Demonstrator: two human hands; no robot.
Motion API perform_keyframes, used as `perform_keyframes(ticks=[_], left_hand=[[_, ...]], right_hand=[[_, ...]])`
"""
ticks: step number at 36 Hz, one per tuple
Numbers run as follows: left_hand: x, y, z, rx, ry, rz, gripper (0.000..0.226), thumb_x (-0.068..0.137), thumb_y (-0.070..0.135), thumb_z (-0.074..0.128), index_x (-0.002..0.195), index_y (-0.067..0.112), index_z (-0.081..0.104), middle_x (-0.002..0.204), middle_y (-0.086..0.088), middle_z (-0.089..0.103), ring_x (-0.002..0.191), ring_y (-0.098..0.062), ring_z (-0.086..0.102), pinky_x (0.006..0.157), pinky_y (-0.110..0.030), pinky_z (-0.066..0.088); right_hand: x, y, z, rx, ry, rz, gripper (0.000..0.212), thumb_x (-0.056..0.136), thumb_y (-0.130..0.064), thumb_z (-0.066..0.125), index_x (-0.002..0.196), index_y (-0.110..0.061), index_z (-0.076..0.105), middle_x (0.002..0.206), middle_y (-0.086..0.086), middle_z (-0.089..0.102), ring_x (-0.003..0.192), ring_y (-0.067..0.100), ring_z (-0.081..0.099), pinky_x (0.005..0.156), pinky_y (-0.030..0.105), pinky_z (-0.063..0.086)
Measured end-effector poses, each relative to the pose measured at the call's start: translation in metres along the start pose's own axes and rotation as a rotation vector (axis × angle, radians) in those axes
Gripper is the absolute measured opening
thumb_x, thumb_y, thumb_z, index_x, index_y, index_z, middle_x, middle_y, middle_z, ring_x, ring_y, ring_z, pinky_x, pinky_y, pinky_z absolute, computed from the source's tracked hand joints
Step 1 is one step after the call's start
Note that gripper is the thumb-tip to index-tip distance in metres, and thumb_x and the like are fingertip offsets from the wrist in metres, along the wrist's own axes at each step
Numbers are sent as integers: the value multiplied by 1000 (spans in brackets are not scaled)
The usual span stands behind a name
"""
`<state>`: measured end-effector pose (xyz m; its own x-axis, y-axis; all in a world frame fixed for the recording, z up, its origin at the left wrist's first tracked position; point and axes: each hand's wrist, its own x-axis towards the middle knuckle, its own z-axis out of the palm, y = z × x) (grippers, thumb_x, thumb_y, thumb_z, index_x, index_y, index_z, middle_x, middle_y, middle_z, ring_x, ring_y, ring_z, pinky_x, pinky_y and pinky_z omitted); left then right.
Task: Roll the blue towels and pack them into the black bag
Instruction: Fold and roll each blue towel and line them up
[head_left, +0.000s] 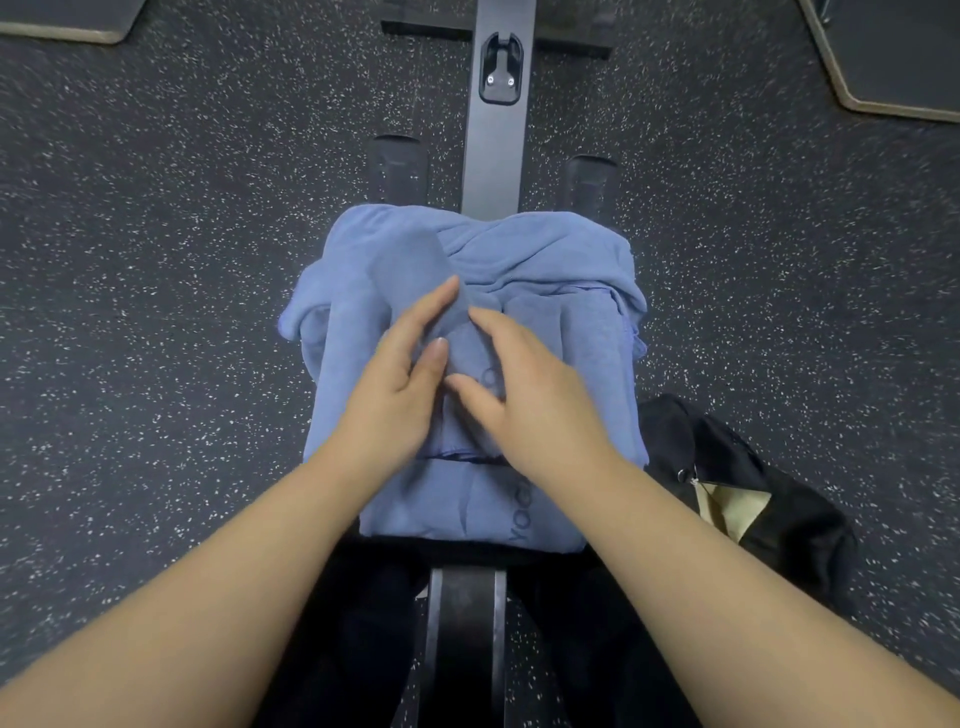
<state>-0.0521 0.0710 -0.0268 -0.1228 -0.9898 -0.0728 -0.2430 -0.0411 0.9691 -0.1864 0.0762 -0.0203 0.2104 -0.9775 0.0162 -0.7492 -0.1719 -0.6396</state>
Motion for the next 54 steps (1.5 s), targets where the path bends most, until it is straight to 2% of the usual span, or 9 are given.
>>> perform_keyframes(ticks=[4, 9, 11, 13, 16, 28, 33, 44, 54], left_hand=[[-1, 2, -5, -104, 4, 0, 52, 99, 7, 44, 129, 49, 34, 133, 21, 50, 120, -10, 52, 112, -42, 35], [2, 1, -13, -181, -3, -19, 61, 99, 0, 44, 135, 48, 31, 86, -4, 70, 57, -9, 38, 61, -23, 41], [1, 5, -15, -205, -5, -30, 60, 97, 3, 48, 133, 48, 33, 100, -21, 63, 60, -4, 48, 68, -28, 46], [1, 7, -18, -218, -16, -48, 58, 95, 8, 50, 130, 52, 36, 129, -14, 57, 110, -22, 61, 96, -46, 45], [1, 8, -19, -239, -9, -38, 56, 93, 11, 52, 130, 52, 39, 155, 0, 30, 142, -26, 27, 113, -54, 29], [3, 4, -21, -225, -41, -27, 53, 95, 13, 48, 128, 53, 39, 135, 36, 43, 139, -9, 34, 113, -50, 32], [7, 4, -24, -71, 13, 6, 56, 99, 0, 42, 127, 48, 33, 108, 47, 48, 88, 18, 52, 87, -8, 42], [16, -30, -59, 434, 111, -1, 38, 97, 9, 50, 132, 22, 55, 126, -2, 54, 116, -14, 46, 88, 5, 23], [16, -29, -62, 366, 74, -117, 46, 99, 17, 49, 143, 28, 42, 119, 8, 52, 108, 1, 46, 78, 3, 29]], right_hand=[[0, 0, 4, 140, 13, -68, 55, 90, -23, 64, 140, -13, 45, 136, 5, 51, 121, 11, 42, 98, 16, 28], [-3, 0, 5, 255, -35, -75, 52, 91, -21, 61, 139, -14, 43, 129, 3, 46, 118, 6, 42, 96, 3, 25], [-4, -1, 5, 295, -65, -68, 52, 91, -24, 59, 139, -17, 42, 129, 2, 43, 117, 1, 41, 95, 0, 25], [-3, -2, 4, 333, -73, -60, 52, 88, -29, 56, 138, -20, 43, 126, -1, 43, 116, -2, 41, 97, 2, 27], [-3, -4, 2, 411, -66, -40, 51, 85, -31, 58, 135, -27, 46, 123, -4, 43, 116, -4, 42, 101, 7, 28], [-1, -7, 4, 479, -21, -21, 48, 81, -26, 65, 127, -32, 51, 125, 2, 40, 119, -5, 40, 100, 6, 28], [1, -11, 7, 397, 59, -7, 47, 87, -16, 64, 133, -23, 53, 124, 1, 39, 114, -8, 40, 97, 2, 26], [12, -26, 21, 295, 161, 86, 47, 92, -14, 61, 137, -20, 50, 124, 0, 36, 99, -12, 31, 87, -9, 16], [27, -51, 56, 169, 94, 194, 50, 91, -14, 59, 139, -19, 48, 133, 13, 38, 121, 30, 44, 106, 39, 34]])
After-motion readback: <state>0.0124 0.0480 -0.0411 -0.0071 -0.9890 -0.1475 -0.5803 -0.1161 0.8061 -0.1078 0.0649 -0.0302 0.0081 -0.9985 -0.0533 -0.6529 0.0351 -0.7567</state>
